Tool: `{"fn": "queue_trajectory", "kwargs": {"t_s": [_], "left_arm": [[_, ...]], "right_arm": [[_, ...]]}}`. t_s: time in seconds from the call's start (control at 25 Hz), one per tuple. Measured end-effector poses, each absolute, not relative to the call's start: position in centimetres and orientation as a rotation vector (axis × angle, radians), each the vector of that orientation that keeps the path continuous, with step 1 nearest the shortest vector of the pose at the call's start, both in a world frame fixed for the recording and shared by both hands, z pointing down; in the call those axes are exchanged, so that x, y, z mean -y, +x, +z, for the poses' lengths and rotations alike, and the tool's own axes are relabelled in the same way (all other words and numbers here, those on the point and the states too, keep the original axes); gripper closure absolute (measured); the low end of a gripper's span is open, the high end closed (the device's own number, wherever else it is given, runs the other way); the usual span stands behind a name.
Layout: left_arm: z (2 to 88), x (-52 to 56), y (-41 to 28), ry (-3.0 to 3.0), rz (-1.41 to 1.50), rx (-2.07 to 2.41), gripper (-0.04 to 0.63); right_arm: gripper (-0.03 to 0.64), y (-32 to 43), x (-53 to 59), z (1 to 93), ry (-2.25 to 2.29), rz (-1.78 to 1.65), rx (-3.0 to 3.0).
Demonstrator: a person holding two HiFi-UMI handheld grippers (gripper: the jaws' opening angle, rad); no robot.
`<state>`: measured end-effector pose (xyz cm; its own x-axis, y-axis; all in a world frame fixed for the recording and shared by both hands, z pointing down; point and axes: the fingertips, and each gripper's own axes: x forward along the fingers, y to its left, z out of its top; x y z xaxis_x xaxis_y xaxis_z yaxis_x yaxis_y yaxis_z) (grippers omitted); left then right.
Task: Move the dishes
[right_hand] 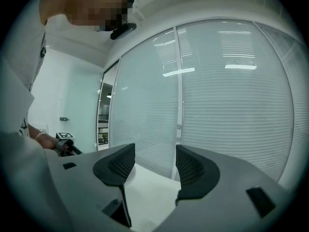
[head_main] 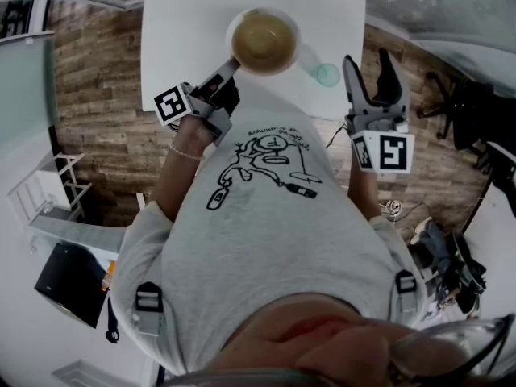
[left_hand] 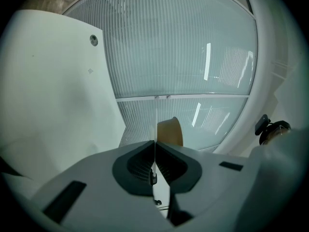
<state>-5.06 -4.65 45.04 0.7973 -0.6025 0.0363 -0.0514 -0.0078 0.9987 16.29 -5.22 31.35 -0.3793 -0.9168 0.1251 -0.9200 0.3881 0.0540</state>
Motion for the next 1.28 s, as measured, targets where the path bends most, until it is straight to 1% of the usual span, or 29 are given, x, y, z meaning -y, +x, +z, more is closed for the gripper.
{"fn": "queue_trajectory", "kwargs": {"t_s": [0.32,0.72,1.28], "left_arm": [[45.1,4.6,-5.0,1.538,-0.465,0.539,0.588],[44.7,4.4,-4.9,1.542,-0.475,0.519,0.588],[43.7,4.4,-4.7,1.555,-0.501,0.492,0.588]], "right_arm": [[0.348,11.6,6.5,34.1,1.528,0.263,2.561],[0.348,7.2,7.7,35.3,1.359,0.353,2.573],[0.353,5.2,8.4,37.4,1.273,0.443,2.531]]}}
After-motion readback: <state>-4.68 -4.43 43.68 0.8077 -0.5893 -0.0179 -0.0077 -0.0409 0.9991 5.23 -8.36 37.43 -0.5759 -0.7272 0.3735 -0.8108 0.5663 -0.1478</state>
